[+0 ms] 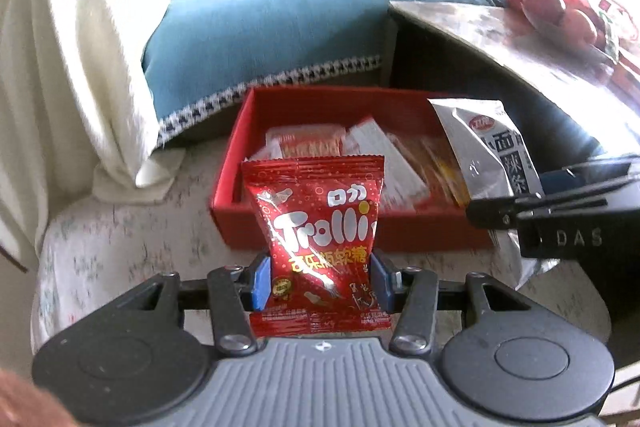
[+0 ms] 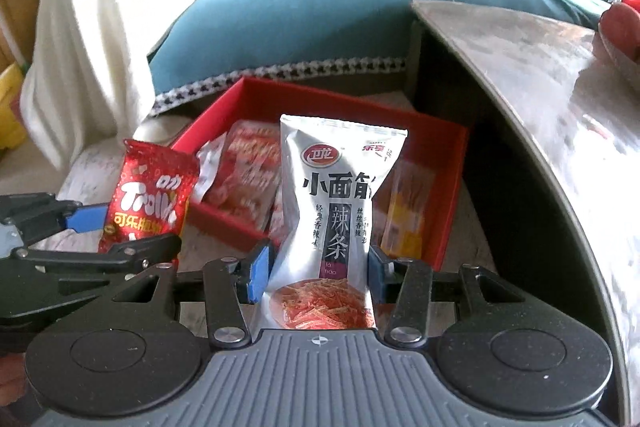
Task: Organize snacks
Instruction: 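Lift and carry Trolli bag with left gripper while right gripper carries white bag to box, then lower and open left gripper in red box while right gripper releases white bag there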
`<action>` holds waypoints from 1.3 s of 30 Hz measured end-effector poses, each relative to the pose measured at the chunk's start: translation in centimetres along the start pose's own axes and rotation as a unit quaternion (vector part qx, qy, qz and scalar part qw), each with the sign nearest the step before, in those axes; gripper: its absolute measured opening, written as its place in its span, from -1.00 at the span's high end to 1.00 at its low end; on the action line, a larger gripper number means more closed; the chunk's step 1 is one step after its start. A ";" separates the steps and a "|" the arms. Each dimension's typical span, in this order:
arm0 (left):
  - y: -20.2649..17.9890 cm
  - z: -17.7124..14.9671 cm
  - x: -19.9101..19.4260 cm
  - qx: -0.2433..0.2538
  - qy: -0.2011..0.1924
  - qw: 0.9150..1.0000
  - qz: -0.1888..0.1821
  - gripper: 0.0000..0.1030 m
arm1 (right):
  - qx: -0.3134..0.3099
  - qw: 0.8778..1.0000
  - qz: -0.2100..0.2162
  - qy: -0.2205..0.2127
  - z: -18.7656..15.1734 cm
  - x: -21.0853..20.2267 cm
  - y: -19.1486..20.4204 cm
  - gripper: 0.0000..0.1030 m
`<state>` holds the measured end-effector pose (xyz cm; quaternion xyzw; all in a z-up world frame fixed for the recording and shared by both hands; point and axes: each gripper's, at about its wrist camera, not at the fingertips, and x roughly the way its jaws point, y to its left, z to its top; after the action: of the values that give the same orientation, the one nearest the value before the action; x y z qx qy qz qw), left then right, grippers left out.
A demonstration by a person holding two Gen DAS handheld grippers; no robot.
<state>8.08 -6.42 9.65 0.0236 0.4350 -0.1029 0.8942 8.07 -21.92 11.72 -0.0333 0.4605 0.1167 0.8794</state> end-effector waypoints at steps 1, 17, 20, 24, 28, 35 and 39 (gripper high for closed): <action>0.0 0.5 0.3 0.000 -0.002 1.000 0.000 0.18 | 0.001 1.000 -0.003 -0.002 0.4 0.2 0.0 -0.09; 0.1 7.1 6.4 0.011 -0.021 1.000 0.020 0.18 | 0.010 0.999 -0.031 0.002 4.4 5.1 -1.0 -0.09; 0.0 7.3 7.1 0.015 -0.019 0.999 0.024 0.18 | 0.013 0.999 -0.036 0.000 4.5 5.0 -1.2 -0.09; -0.2 7.4 7.6 0.016 -0.016 0.999 0.024 0.18 | 0.013 0.999 -0.037 -0.005 4.7 4.8 -1.3 -0.08; -0.3 7.6 7.7 0.017 -0.016 0.999 0.025 0.18 | 0.014 0.999 -0.038 -0.003 4.7 4.9 -1.4 -0.07; -0.4 7.5 8.4 0.019 -0.008 0.999 0.026 0.17 | 0.016 0.999 -0.041 0.006 4.7 5.3 -1.4 -0.07; -0.4 7.6 8.8 0.017 -0.004 1.000 0.026 0.16 | 0.016 0.999 -0.043 0.011 4.5 5.6 -1.3 -0.07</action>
<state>19.14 -9.23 7.51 0.0500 0.4288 -0.0875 0.8978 15.10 -21.48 9.69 -0.0400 0.4703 0.0712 0.8787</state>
